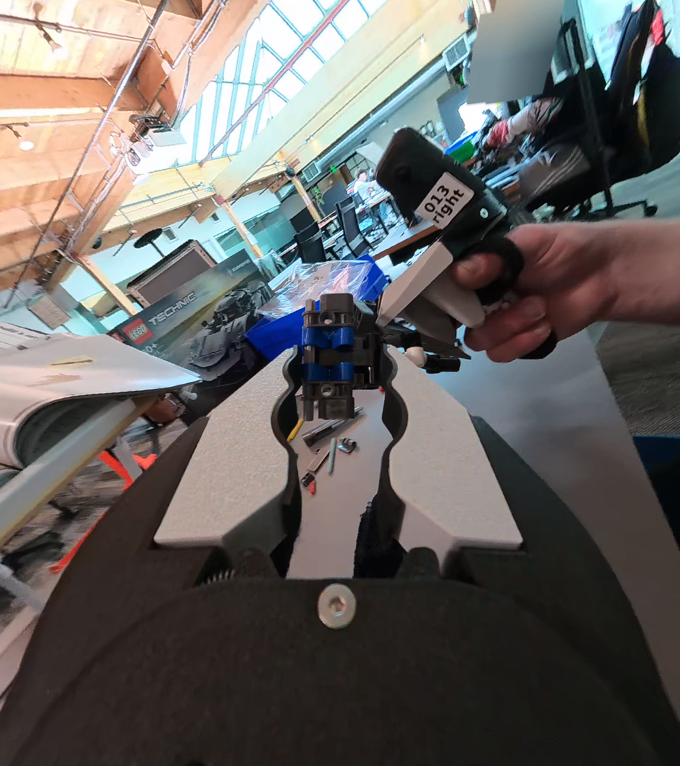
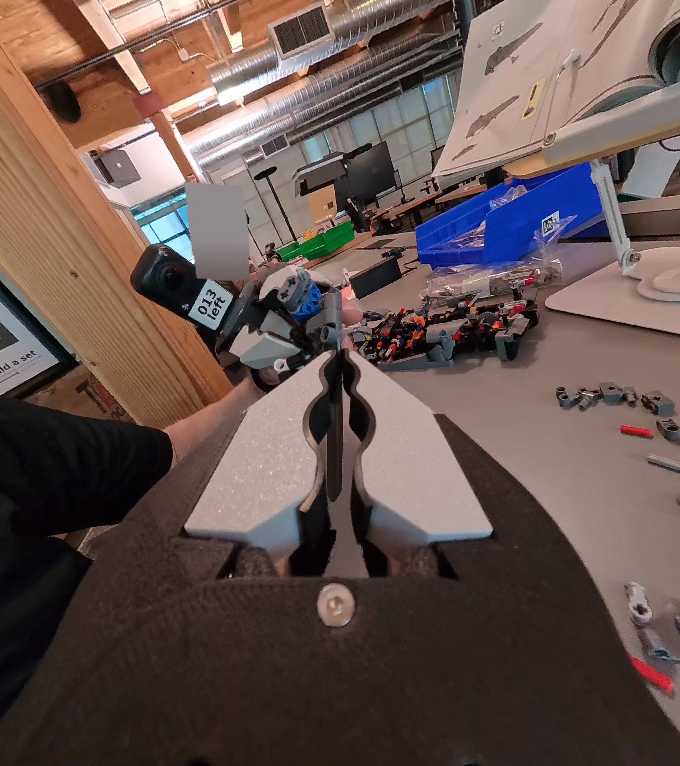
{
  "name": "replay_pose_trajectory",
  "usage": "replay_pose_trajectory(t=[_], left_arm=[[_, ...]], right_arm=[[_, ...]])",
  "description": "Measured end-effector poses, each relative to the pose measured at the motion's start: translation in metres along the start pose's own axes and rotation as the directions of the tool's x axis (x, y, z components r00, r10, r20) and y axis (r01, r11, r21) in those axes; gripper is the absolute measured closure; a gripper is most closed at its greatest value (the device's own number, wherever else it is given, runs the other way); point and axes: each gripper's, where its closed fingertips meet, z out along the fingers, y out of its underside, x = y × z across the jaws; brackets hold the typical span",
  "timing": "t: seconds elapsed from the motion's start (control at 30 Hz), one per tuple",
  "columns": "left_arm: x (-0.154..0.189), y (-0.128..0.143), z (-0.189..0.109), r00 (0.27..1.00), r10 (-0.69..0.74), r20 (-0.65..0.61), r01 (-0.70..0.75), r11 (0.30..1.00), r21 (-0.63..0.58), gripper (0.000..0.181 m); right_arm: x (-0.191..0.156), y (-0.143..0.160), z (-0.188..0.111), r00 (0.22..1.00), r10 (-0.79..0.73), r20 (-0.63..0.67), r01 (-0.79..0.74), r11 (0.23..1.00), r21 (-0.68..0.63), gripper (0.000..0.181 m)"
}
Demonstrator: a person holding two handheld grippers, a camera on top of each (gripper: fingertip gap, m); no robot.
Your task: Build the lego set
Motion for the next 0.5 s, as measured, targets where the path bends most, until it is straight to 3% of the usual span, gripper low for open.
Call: replay_pose_trajectory(t=[0.5], left_arm=[[-0.0028, 0.0013, 0.0015, 0.995, 0.084, 0.06, -0.082, 0.996, -0.028, 0.147]], right_arm=[[0.0043, 0.0012, 0.0003, 0.992, -0.063, -0.107, 0.059, 0.998, -0.033, 0.181]])
